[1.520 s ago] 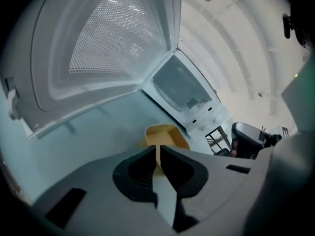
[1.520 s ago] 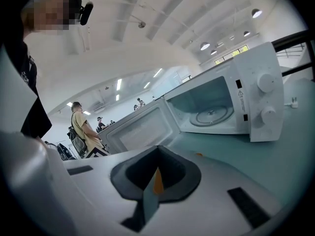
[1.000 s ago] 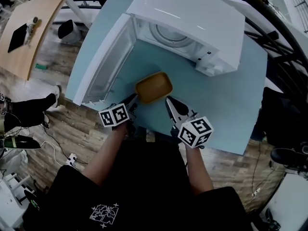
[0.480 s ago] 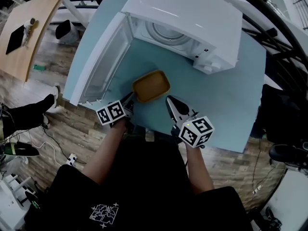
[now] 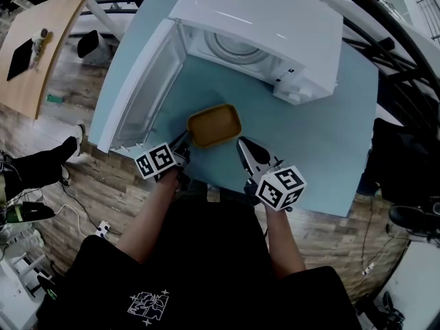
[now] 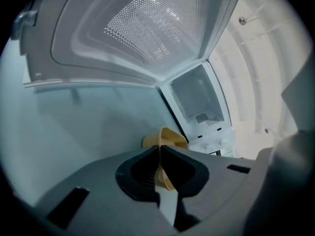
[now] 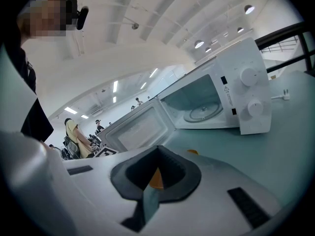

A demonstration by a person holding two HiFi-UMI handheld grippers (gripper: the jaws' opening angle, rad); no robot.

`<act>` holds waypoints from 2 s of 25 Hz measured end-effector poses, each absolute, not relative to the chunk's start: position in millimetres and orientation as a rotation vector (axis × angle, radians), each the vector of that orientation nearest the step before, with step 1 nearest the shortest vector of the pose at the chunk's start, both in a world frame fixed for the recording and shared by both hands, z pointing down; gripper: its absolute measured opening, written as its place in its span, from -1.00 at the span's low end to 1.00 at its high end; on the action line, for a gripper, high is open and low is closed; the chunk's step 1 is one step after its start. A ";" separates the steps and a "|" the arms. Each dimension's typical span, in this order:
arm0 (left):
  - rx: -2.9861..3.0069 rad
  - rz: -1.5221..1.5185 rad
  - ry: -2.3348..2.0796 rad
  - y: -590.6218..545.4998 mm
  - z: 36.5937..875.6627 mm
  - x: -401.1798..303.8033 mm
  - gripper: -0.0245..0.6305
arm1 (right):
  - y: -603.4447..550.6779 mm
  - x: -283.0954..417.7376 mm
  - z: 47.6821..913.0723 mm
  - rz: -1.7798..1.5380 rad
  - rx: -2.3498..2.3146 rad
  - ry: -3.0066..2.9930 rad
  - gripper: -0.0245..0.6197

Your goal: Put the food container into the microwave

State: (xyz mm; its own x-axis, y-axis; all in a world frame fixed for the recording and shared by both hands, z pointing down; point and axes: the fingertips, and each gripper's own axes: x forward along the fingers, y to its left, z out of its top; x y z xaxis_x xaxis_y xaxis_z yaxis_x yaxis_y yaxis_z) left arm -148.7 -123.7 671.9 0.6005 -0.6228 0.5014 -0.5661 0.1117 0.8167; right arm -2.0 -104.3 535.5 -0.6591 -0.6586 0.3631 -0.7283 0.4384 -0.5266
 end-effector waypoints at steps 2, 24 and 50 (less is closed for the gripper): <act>1.546 -0.059 -1.035 -124.2 670.1 -148.5 -0.84 | -104.3 0.1 535.9 1.025 1.251 -2.572 -0.90; 1.618 -0.138 -1.029 -150.3 622.8 -123.5 -0.85 | -113.9 10.1 529.6 1.012 1.257 -2.599 -0.90; 1.645 -0.193 -1.062 -213.2 593.2 -96.1 -0.85 | -149.2 27.7 528.4 1.017 1.312 -2.622 -0.90</act>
State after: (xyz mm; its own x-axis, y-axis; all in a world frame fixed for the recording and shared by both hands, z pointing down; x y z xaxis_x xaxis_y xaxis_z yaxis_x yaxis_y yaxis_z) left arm -96.1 -213.2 593.2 0.5825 -0.7163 0.3842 -0.5356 0.0172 0.8443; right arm 27.7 -149.2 528.4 -0.6422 -0.7014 0.3092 -0.7265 0.4281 -0.5376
